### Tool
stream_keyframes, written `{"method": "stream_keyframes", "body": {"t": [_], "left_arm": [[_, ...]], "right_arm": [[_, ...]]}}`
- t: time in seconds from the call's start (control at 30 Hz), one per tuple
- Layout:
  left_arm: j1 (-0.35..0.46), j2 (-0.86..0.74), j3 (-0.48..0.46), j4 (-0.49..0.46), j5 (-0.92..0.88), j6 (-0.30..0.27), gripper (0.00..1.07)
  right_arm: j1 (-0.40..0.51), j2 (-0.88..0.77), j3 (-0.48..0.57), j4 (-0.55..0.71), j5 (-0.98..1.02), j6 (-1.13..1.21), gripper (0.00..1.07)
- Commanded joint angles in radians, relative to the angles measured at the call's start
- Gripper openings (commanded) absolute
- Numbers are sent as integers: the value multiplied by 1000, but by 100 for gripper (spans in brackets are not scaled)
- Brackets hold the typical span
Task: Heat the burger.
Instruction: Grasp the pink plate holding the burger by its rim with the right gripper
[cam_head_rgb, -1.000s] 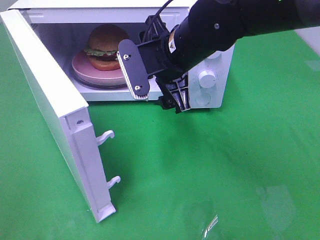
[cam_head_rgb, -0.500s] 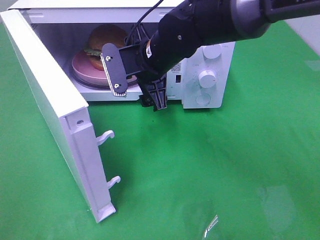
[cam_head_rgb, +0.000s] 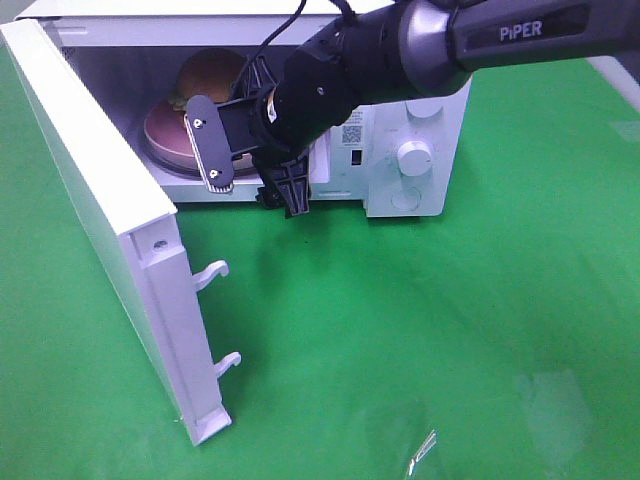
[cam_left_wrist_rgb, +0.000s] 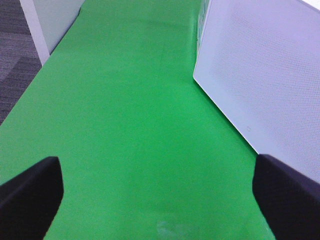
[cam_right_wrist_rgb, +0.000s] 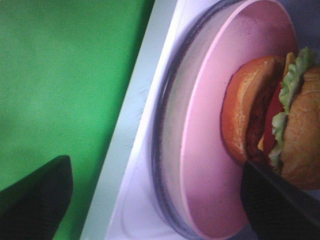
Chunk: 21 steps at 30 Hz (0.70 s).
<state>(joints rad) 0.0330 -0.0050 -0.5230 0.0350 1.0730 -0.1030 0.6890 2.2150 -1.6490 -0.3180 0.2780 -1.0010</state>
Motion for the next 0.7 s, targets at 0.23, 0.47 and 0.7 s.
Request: {"method": "stream_keyframes", "body": {"t": [0.23, 0.47, 0.7], "left_arm": [[1, -17, 2, -2, -2, -1, 94], [1, -17, 2, -2, -2, -1, 94], [1, -17, 2, -2, -2, -1, 94]], "right_arm": [[-2, 70, -92, -3, -6, 28, 87], [-6, 117, -140, 4, -8, 31, 86], [-14, 134, -157, 4, -25, 31, 86]]}}
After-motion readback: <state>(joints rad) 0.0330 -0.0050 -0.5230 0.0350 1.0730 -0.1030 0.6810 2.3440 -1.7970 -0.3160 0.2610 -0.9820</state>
